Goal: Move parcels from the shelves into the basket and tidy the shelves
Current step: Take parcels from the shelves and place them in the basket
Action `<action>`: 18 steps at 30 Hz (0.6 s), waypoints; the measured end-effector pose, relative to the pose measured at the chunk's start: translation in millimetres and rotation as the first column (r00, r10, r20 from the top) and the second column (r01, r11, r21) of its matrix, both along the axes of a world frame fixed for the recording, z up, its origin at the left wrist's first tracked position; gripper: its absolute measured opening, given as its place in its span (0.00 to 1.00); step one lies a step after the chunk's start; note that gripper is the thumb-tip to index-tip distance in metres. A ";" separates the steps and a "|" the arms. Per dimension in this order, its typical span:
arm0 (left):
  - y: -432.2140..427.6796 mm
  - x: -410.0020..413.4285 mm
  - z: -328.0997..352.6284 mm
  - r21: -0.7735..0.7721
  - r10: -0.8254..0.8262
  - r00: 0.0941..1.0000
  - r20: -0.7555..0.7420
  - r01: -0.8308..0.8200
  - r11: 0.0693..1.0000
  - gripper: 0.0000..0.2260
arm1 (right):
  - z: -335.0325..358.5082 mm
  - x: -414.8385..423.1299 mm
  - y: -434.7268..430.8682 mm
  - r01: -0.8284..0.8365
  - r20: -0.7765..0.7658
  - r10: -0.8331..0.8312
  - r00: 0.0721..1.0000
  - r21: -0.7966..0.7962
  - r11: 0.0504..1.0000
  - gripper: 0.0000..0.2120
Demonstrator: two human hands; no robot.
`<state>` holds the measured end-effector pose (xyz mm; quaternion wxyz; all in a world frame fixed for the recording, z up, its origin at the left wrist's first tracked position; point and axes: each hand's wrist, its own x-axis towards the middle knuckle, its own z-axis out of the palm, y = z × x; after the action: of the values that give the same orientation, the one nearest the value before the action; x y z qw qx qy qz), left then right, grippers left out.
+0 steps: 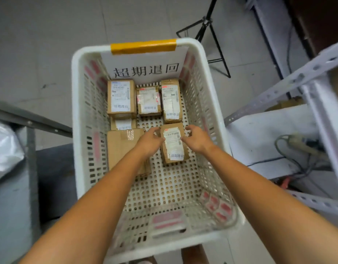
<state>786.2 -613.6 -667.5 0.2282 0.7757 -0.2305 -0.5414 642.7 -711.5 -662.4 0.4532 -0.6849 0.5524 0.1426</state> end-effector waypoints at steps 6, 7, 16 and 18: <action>11.6 35.5 110.6 -0.003 -0.325 0.900 0.290 0.340 0.940 0.23 | 131.3 -15.4 7.3 -0.108 -0.072 0.094 0.993 -0.209 0.972 0.25; 8.8 36.0 132.9 -0.014 -0.350 0.881 0.317 0.373 0.928 0.23 | 153.6 -21.0 8.5 -0.105 -0.081 0.088 0.993 -0.239 0.965 0.24; -6.2 -11.7 314.6 -0.106 -0.437 0.633 0.639 0.635 0.765 0.22 | 334.1 -97.0 36.2 -0.026 -0.082 -0.017 0.997 -0.493 0.870 0.25; 0.1 -32.7 342.3 -0.103 -0.447 0.579 0.682 0.681 0.725 0.21 | 361.0 -118.7 49.4 -0.013 -0.072 -0.029 0.997 -0.526 0.850 0.24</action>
<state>753.5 -613.5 -325.2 0.0878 0.7348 -0.6238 -0.2514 524.0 -662.1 -301.4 0.2275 -0.7743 0.5904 0.0104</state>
